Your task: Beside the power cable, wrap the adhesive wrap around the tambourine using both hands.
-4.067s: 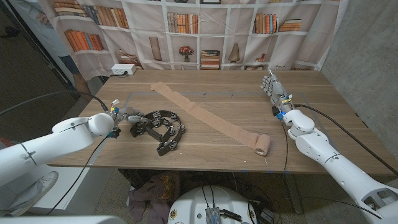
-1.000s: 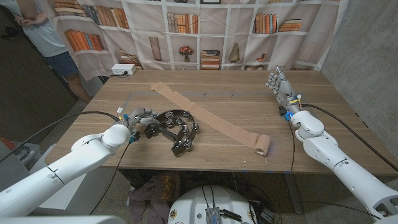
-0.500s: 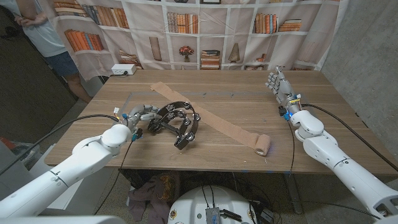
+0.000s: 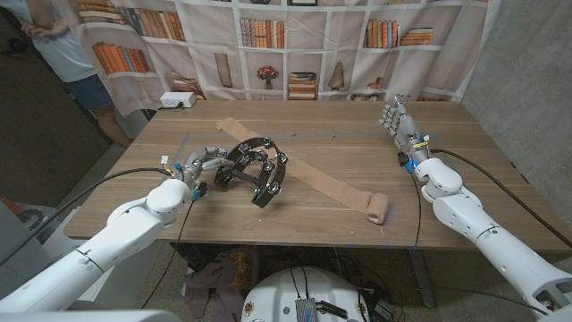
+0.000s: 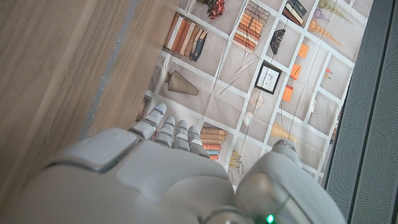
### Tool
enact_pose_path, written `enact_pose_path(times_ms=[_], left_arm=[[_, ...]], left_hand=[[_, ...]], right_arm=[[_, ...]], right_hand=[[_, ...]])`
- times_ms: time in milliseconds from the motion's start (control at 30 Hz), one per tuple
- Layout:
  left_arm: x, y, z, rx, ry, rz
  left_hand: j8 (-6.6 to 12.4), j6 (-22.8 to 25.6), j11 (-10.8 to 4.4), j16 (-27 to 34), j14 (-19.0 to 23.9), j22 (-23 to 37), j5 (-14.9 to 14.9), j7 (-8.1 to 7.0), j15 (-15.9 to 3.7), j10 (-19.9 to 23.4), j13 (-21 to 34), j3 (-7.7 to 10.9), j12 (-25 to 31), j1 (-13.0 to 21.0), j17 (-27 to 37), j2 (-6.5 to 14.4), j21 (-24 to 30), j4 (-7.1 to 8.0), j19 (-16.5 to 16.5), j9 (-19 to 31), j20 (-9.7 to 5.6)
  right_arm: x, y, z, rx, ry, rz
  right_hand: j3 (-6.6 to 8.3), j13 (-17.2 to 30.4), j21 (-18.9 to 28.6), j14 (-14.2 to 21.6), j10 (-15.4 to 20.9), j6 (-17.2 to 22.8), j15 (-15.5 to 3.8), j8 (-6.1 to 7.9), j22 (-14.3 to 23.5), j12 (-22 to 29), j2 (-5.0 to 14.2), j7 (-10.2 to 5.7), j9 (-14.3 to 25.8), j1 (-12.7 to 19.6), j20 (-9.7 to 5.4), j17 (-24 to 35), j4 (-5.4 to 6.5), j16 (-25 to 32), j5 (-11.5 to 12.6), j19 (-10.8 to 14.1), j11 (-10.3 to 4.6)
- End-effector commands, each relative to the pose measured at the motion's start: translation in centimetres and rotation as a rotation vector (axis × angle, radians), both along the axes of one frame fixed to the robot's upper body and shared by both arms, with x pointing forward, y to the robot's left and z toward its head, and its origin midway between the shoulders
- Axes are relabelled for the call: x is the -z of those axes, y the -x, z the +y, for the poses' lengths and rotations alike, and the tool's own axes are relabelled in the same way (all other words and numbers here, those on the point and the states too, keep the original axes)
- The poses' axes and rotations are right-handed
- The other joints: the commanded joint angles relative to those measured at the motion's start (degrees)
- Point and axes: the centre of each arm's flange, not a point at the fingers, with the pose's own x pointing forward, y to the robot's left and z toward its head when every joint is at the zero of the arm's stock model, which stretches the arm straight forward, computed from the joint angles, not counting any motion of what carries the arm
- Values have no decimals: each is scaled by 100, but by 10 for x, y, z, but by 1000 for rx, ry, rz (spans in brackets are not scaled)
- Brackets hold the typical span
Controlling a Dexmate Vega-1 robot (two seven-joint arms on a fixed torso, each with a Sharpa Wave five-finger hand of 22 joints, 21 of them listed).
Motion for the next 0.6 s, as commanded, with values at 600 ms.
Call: enact_pose_path(times_ms=[600], left_arm=[[-6,-6,-28,23,101,-66]], left_hand=[[-11,-3,-45,33,314,-116,27,19,-447,39,27,213,-41,133,30,178,115,141,49,20,-540]], right_arm=[[-3,6,11,-25,42,22]], right_hand=[[-11,2,-10,3,4,-40,-42,26,8,36,60,14,26,34,-5,26,-14,20,-6,68,-26]])
